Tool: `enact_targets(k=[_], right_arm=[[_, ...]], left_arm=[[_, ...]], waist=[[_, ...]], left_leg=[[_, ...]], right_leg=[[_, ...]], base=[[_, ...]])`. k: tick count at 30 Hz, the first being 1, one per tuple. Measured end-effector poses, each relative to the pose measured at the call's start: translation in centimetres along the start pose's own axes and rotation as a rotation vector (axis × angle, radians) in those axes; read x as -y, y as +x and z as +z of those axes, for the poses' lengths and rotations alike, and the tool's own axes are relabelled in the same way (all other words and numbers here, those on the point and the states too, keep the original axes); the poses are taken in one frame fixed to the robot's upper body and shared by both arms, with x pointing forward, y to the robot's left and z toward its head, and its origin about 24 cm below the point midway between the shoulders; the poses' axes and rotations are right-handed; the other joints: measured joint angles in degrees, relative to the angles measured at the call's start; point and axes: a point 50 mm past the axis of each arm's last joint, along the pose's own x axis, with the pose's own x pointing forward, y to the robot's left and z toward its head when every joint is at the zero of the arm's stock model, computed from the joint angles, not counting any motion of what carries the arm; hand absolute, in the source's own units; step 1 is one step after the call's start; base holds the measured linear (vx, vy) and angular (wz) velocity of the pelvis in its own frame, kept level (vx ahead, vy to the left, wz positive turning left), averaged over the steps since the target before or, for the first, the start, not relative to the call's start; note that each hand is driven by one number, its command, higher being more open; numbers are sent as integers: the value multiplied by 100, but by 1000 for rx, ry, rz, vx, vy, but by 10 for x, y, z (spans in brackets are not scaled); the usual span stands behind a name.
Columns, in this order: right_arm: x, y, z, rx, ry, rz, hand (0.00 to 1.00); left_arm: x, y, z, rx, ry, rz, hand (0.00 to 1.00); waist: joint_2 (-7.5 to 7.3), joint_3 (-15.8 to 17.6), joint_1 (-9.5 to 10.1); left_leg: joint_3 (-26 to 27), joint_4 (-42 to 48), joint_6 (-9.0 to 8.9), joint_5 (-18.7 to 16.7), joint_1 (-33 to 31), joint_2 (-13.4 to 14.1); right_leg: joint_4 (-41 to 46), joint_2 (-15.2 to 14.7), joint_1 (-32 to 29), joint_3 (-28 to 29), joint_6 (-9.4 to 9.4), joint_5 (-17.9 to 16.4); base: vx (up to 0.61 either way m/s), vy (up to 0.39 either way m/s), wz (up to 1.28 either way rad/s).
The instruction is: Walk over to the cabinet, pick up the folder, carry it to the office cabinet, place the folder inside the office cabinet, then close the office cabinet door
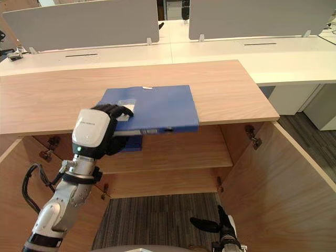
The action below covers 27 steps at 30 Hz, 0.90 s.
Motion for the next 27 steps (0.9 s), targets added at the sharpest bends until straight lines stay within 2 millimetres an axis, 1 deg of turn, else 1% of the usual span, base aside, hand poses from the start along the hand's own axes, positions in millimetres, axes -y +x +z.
enact_targets(k=[2, 4, 5, 7, 8, 9, 10, 11, 12, 13, 14, 15, 17, 18, 20, 22, 23, 24, 25, 27], right_arm=[[-1, 0, 11, 48, 9, 0, 100], [-4, -4, 33, 154, 50, 0, 100], [-6, -6, 39, 187, 69, 3, 100], [-12, -16, 64, 315, 125, 15, 100], [-15, -23, 79, 390, 158, 25, 100], [-18, -30, 90, 445, 190, 41, 100], [-22, -42, 104, 525, 239, 60, 100], [-23, -47, 110, 560, 265, 70, 100], [-24, -59, 123, 636, 322, 94, 100], [-24, -65, 129, 670, 349, 104, 100], [-23, -80, 144, 759, 404, 129, 100], [-20, -85, 149, 794, 424, 136, 100], [-6, -111, 169, 942, 485, 151, 100], [-2, -117, 174, 980, 496, 158, 100], [13, -137, 189, 1111, 507, 164, 100], [25, -154, 201, 1224, 500, 167, 100], [26, -157, 203, 1250, 492, 171, 100], [30, -164, 211, 1312, 468, 189, 100], [30, -165, 213, 1320, 463, 194, 100], [28, -169, 226, 1379, 403, 257, 100]], left_arm=[[-4, 1, 2, 8, 0, 17, 0], [-13, 1, 13, 40, -51, 51, 0], [-15, 0, 17, 46, -81, 58, 0], [-21, -6, 34, 62, -221, 80, 0], [-24, -11, 45, 69, -319, 95, 0], [-27, -16, 53, 70, -401, 106, 0], [-31, -22, 62, 68, -512, 120, 0], [-32, -25, 66, 65, -559, 124, 0], [-36, -29, 70, 54, -643, 127, 0], [-37, -31, 70, 46, -677, 131, 0], [-40, -34, 69, 12, -758, 139, 0], [-40, -35, 68, -1, -795, 143, 0], [-43, -39, 61, -70, -942, 172, 0], [-43, -39, 58, -90, -991, 179, 0], [-46, -42, 47, -150, -1125, 217, 0], [-49, -45, 40, -187, -1252, 250, 0], [-50, -45, 39, -191, -1281, 258, 0], [-53, -45, 37, -180, -1353, 261, 0], [-53, -45, 37, -177, -1364, 261, 0], [-53, -44, 39, -147, -1442, 231, 0]], waist=[[-16, 6, -37], [-50, 26, -51], [-62, 30, -57], [-110, 54, -67], [-142, 75, -67], [-167, 90, -66], [-192, 106, -63], [-197, 107, -63], [-198, 107, -52], [-197, 107, -47], [-197, 108, -47], [-197, 109, -48], [-195, 111, -50], [-195, 113, -53], [-196, 137, -55], [-197, 143, -63], [-198, 143, -64], [-198, 143, -64], [-198, 143, -65], [-195, 143, -63]], left_leg=[[41, 10, -1, -3, -48, 4], [64, 30, 2, -1, -81, 4], [64, 30, 3, -2, -78, 4], [73, 30, 20, -16, -77, 4], [86, 31, 28, -29, -76, 4], [101, 31, 33, -37, -76, 4], [123, 31, 43, -49, -75, 4], [137, 31, 42, -53, -74, 4], [177, 31, 50, -65, -61, 2], [202, 31, 55, -70, -52, 1], [249, 31, 60, -85, -31, 4], [256, 31, 63, -88, -28, 6], [271, 31, 72, -93, -18, 3], [278, 31, 73, -94, -14, 1], [297, 31, 77, -97, 7, -7], [298, 31, 79, -98, 8, -12], [299, 31, 79, -98, 8, -12], [299, 31, 79, -98, 9, -14], [300, 31, 79, -98, 10, -14], [304, 31, 79, -98, 15, -17]], right_leg=[[-12, 8, -66, 50, 1, 31], [-19, 17, -95, 95, 1, 72], [-19, 16, -95, 103, 1, 74], [-18, 16, -107, 132, 5, 85], [-15, 14, -116, 148, 8, 88], [-10, 15, -125, 163, 9, 89], [-7, 15, -135, 184, 14, 94], [-7, 15, -140, 199, 16, 97], [-7, 15, -146, 241, 24, 104], [-7, 12, -146, 262, 27, 106], [-7, 10, -145, 305, 38, 113], [-7, 7, -145, 313, 42, 115], [-7, -9, -145, 329, 57, 124], [-7, -13, -144, 335, 59, 125], [-7, -25, -133, 354, 66, 128], [-7, -32, -133, 354, 71, 130], [-7, -34, -133, 355, 72, 130], [-7, -38, -133, 354, 75, 131], [-7, -38, -133, 355, 76, 131], [-6, -39, -129, 360, 82, 134]], base=[[17, -7, -18], [30, -8, -10], [10, -10, -8], [-3, -11, -7], [-17, -10, -7], [-23, -9, -9], [-21, -8, -9], [-19, -6, -12], [-15, -2, -12], [-29, -5, -18], [-22, -3, -13], [-31, -14, -11], [-22, -14, -4], [-14, -6, -5], [-18, -9, -4], [0, 0, 0], [0, 0, 0], [0, 0, 0], [0, 0, 0], [0, 0, 0]])
